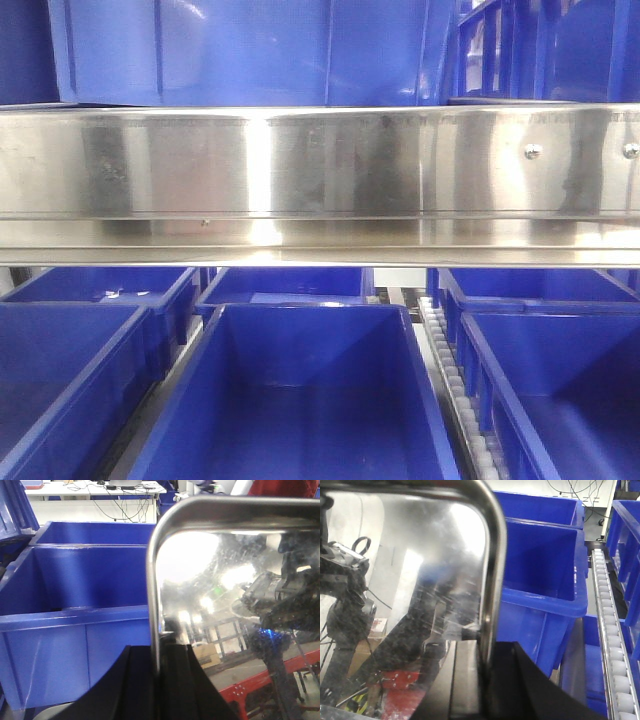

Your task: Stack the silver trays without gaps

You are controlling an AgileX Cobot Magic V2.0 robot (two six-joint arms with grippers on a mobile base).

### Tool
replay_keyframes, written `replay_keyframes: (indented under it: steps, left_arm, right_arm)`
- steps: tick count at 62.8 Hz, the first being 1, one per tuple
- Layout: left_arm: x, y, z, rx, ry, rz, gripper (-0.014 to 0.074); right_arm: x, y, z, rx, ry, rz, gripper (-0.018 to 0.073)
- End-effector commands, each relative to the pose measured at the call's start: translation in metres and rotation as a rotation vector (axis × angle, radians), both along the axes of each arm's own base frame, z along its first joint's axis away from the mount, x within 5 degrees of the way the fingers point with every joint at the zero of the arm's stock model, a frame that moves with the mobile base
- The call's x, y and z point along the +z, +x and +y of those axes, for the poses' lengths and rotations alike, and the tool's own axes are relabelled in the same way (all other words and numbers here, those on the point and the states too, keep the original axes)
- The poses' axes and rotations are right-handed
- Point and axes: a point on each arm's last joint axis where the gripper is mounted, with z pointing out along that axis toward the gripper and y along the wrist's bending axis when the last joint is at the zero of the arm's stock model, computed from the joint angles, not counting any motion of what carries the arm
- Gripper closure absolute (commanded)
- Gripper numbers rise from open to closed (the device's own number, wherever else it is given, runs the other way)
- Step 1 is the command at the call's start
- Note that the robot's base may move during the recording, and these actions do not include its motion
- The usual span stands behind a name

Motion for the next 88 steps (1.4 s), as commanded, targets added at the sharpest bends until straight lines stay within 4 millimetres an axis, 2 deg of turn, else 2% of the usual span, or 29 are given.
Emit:
replay_keyframes:
  steps: [1, 21, 28, 35, 43, 50, 68, 88]
  left_arm:
    - [0.01, -0.004, -0.012, -0.075, -0.059, -0.078, 0.061]
    - [0.003, -0.004, -0.008, -0.038, -0.026, -0.009, 0.061]
    - [0.0, 0.0, 0.0, -0.004, -0.047, 0.033, 0.061]
    - [-0.003, 0.008, 0.016, 0.06, -0.07, 0.073, 0.061]
    - [-0.011, 0.019, 0.036, 0.148, -0.054, 0.117, 0.061]
    - [-0.027, 0.034, 0.046, 0.216, -0.023, 0.203, 0.061]
    - [-0.074, 0.064, 0.036, 0.243, 0.094, 0.394, 0.061]
    - [-0.098, 0.081, 0.03, 0.246, 0.128, 0.456, 0.061]
  right_arm:
    - [0.045, -0.011, 0.028, 0.281, 0.199, -0.426, 0.0639]
    - [0.044, -0.011, 0.028, 0.279, 0.206, -0.418, 0.0639]
    - [0.043, -0.009, 0.029, 0.277, 0.208, -0.406, 0.0639]
    - [0.035, -0.005, 0.029, 0.249, 0.181, -0.351, 0.0639]
    - [0.009, 0.005, 0.026, 0.15, 0.129, -0.125, 0.0639]
    - [-0.017, 0.016, 0.028, 0.088, 0.063, 0.034, 0.0639]
    - [-0.067, 0.042, 0.044, 0.044, -0.024, 0.222, 0.0639]
    - [-0.106, 0.061, 0.058, 0.033, -0.067, 0.33, 0.0639]
